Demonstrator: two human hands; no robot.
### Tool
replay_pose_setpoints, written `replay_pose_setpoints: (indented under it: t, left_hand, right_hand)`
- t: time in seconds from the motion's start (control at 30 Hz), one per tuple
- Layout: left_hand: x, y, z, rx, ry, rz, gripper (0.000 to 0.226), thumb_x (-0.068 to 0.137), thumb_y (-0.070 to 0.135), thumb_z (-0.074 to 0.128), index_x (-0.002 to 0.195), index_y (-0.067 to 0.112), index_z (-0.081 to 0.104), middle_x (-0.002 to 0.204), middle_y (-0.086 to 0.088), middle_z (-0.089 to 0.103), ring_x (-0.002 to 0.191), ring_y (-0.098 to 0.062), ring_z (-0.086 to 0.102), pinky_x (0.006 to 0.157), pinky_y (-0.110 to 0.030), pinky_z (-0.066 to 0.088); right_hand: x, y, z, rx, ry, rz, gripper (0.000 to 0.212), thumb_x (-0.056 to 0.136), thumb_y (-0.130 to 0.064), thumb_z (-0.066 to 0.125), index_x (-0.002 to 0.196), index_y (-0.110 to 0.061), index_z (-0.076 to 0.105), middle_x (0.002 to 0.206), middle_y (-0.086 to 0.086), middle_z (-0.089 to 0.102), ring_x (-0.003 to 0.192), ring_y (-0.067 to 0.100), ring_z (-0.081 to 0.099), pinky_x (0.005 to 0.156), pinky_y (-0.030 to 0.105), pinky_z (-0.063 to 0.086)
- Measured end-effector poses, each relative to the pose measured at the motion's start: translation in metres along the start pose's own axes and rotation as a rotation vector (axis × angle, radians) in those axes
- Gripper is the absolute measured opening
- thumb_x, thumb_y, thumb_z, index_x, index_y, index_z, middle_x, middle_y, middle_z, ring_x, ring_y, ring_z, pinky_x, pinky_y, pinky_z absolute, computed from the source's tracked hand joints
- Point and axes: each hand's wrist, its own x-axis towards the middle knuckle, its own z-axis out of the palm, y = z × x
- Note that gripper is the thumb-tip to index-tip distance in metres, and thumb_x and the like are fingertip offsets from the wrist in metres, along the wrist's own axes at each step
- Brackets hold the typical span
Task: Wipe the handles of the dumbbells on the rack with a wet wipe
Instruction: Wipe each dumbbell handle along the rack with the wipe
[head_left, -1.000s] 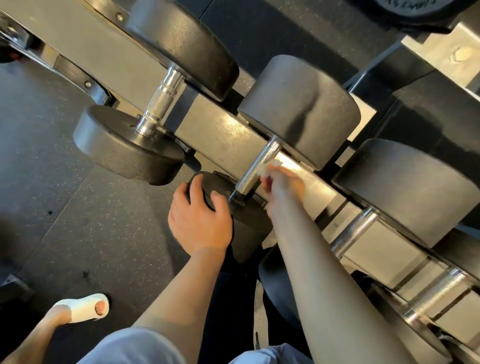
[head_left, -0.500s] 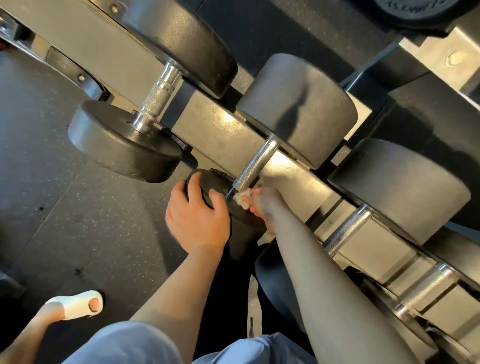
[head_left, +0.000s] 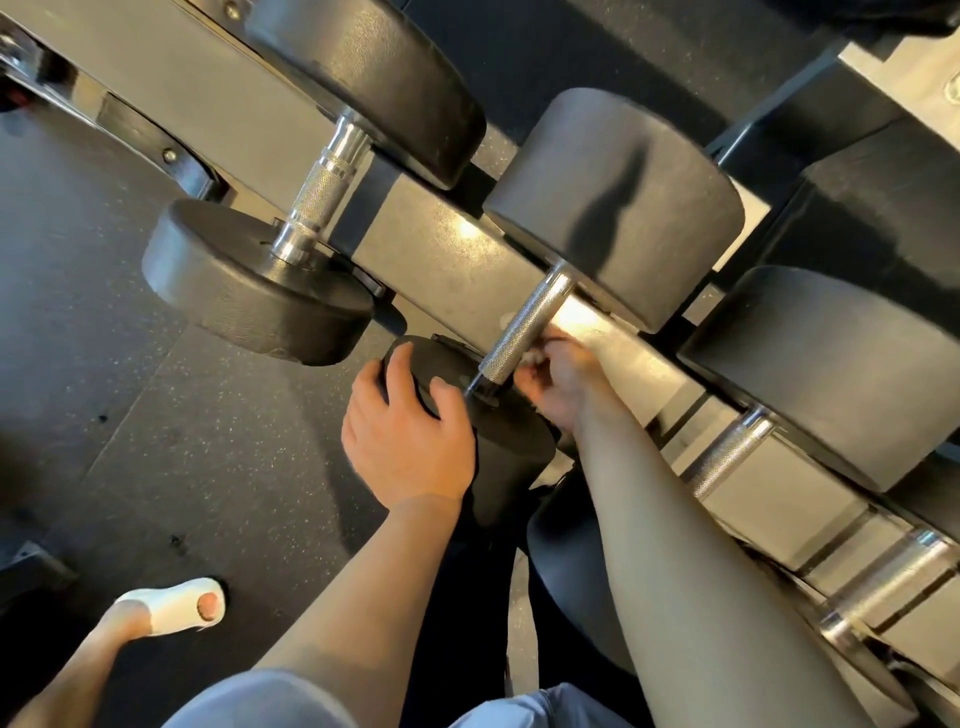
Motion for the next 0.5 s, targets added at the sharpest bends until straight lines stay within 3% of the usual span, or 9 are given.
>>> replay_pose_setpoints:
  t: [0.1,0.17,0.23,0.3,0.37,0.43,0.5]
  left_hand:
    - [0.0,0.0,0.0,0.012,0.003,0.003,0.062,0.084,0.047,0.026,0.131,0.021,0.057,0.132,-0.01,0.054,0.118,-0.028,0.053,0.099,-0.05,0.043]
    - [-0.001,0.001,-0.001,0.015,0.002,0.002,0.062,0.085,0.047,0.026,0.131,0.021,0.057,0.132,-0.01,0.054,0.118,-0.028,0.053,0.1,-0.049,0.043]
    - [-0.001,0.0,-0.002,0.01,0.006,0.004,0.06,0.085,0.046,0.027,0.131,0.02,0.057,0.131,-0.011,0.055,0.117,-0.028,0.054,0.099,-0.05,0.044]
    - [-0.001,0.0,-0.001,0.013,-0.002,0.013,0.06,0.086,0.045,0.028,0.131,0.019,0.058,0.13,-0.013,0.055,0.116,-0.03,0.055,0.098,-0.051,0.044]
    - [-0.002,-0.001,-0.001,0.023,-0.009,0.017,0.059,0.086,0.044,0.029,0.131,0.018,0.057,0.129,-0.013,0.055,0.115,-0.031,0.055,0.098,-0.05,0.043]
    - [-0.001,-0.002,0.0,0.027,-0.005,0.02,0.059,0.086,0.044,0.029,0.131,0.018,0.057,0.129,-0.014,0.055,0.114,-0.031,0.055,0.098,-0.049,0.044]
    - [-0.001,-0.003,0.0,0.03,0.001,0.028,0.059,0.086,0.043,0.03,0.131,0.017,0.057,0.129,-0.014,0.055,0.115,-0.032,0.055,0.098,-0.05,0.044]
  right_hand:
    - [-0.019,0.009,0.005,-0.056,-0.113,0.042,0.027,0.094,0.006,0.037,0.083,-0.01,0.055,0.077,0.01,0.049,0.058,0.011,0.038,0.048,0.018,0.029]
    - [-0.034,0.007,0.003,-0.201,-0.054,0.009,0.016,0.1,-0.016,0.045,0.096,-0.013,0.061,0.076,-0.001,0.055,0.059,0.008,0.047,0.046,0.013,0.035]
    - [-0.046,0.003,-0.001,-0.466,0.112,-0.301,0.02,0.099,-0.03,0.049,0.106,-0.017,0.063,0.085,-0.01,0.055,0.074,0.003,0.054,0.053,0.006,0.041]
    - [-0.054,-0.007,-0.003,-0.641,0.187,-0.66,0.02,0.097,-0.021,0.052,0.114,-0.018,0.061,0.1,-0.007,0.052,0.086,0.003,0.052,0.067,0.005,0.043]
    - [-0.044,-0.018,-0.004,-0.851,0.222,-0.824,0.02,0.093,-0.013,0.055,0.112,-0.015,0.061,0.1,0.003,0.056,0.084,0.011,0.054,0.069,0.014,0.047]
    - [-0.028,-0.029,0.0,-1.177,0.283,-0.92,0.032,0.084,-0.002,0.063,0.116,0.0,0.059,0.103,0.015,0.057,0.087,0.024,0.058,0.073,0.03,0.052]
    - [-0.024,-0.034,0.008,-1.391,0.232,-0.815,0.03,0.09,-0.002,0.054,0.119,0.006,0.052,0.112,0.019,0.053,0.097,0.031,0.055,0.083,0.036,0.049]
